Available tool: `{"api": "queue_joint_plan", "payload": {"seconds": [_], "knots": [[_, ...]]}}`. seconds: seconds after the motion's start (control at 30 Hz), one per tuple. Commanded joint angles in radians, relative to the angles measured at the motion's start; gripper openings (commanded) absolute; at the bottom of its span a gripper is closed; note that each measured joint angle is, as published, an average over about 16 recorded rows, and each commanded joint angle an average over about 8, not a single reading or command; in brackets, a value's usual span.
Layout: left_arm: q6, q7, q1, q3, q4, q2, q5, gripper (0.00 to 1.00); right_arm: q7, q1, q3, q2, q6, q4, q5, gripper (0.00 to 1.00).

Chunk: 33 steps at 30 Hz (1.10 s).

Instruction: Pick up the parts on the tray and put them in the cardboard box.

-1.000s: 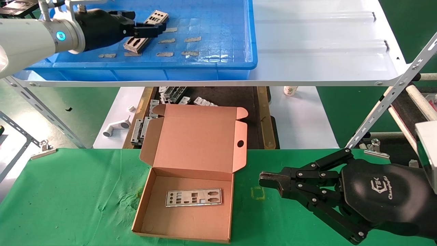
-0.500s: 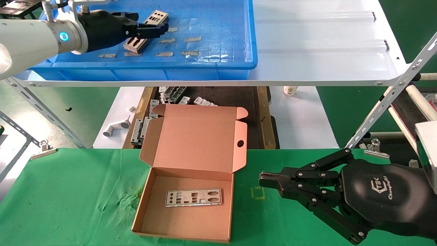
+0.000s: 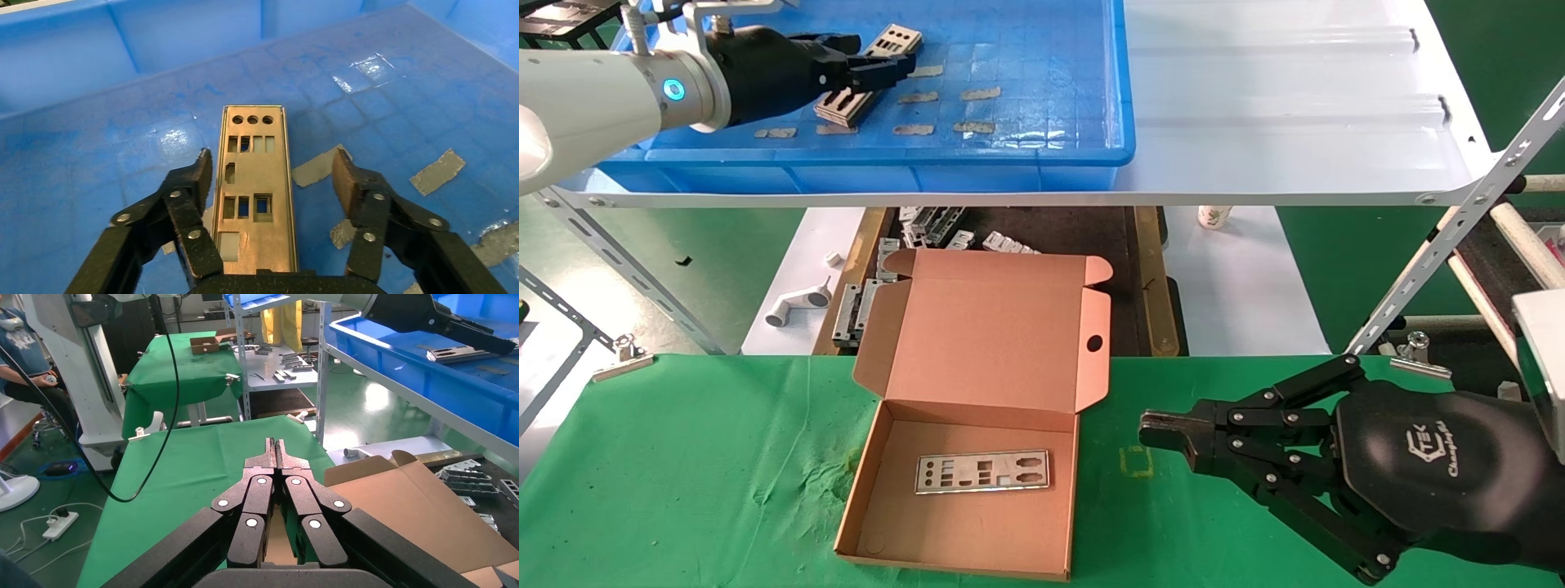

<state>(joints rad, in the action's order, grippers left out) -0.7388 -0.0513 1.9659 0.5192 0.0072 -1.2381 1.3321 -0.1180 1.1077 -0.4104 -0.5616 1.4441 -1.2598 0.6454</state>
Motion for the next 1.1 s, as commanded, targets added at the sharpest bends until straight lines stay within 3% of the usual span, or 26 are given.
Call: {"api": "queue_joint_plan", "payload": {"seconds": [0.03,0.73,0.97,1.1], "knots": [[0.002,-0.001,-0.002,0.001,0.001,-0.001,0.001,0.0,0.0,0.0,0.0,0.0,0.0,0.0,0.0,0.0],[0.016,0.01,0.01,-0.004,-0.019,0.004,-0.005,0.0,0.0,0.0,0.0,0.0,0.0,0.0,0.0,0.0],[-0.045,0.025,0.036,-0.014,-0.038,0.03,-0.02,0.0,0.0,0.0,0.0,0.0,0.0,0.0,0.0,0.0],[-0.161,0.052,0.053,-0.018,-0.068,0.066,-0.029,0.0,0.0,0.0,0.0,0.0,0.0,0.0,0.0,0.0]]}}
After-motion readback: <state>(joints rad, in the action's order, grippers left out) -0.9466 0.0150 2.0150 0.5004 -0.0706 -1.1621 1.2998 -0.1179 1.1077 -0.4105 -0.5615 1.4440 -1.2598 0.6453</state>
